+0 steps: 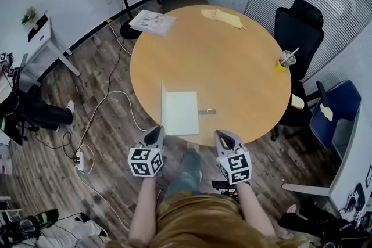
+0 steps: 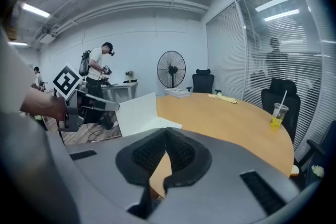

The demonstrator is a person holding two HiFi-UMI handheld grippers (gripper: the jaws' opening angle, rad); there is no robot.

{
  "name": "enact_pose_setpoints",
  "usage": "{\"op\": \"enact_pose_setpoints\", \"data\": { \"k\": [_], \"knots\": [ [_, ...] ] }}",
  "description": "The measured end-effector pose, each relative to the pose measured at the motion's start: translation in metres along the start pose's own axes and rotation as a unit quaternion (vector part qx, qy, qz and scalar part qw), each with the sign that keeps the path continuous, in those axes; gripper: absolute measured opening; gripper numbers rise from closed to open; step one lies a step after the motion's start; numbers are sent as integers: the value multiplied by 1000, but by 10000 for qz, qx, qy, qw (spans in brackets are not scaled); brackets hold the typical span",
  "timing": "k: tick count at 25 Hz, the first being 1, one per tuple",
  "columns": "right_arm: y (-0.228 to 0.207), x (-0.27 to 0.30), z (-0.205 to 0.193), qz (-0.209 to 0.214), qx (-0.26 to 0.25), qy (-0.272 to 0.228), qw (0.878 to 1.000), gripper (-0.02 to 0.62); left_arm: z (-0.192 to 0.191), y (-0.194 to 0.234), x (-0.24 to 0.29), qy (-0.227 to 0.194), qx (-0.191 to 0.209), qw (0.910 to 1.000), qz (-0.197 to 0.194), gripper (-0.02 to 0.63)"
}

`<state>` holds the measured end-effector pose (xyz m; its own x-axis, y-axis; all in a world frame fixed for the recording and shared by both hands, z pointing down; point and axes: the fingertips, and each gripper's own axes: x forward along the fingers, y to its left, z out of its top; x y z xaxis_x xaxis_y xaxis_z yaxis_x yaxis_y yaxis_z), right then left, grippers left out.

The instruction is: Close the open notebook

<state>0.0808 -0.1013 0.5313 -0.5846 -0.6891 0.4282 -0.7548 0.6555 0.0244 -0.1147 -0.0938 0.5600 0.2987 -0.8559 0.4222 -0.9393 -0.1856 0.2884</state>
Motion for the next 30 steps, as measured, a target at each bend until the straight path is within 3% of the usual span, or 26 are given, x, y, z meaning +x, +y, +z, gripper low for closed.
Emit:
{"op": "enact_pose_setpoints", "data": {
  "k": [9, 15, 30],
  "knots": [
    [-3, -1, -3, -15, -4, 29, 10000, 12, -3, -18, 8, 82, 146, 9996, -240, 48],
    [-9, -3, -4, -70, 70, 34, 9999, 12, -5, -37, 17, 308, 777, 9959, -339, 49],
    [-27, -1, -10, -139, 122, 131, 9997, 12, -24, -74, 48, 764, 1312, 9852, -789, 66]
  ]
}}
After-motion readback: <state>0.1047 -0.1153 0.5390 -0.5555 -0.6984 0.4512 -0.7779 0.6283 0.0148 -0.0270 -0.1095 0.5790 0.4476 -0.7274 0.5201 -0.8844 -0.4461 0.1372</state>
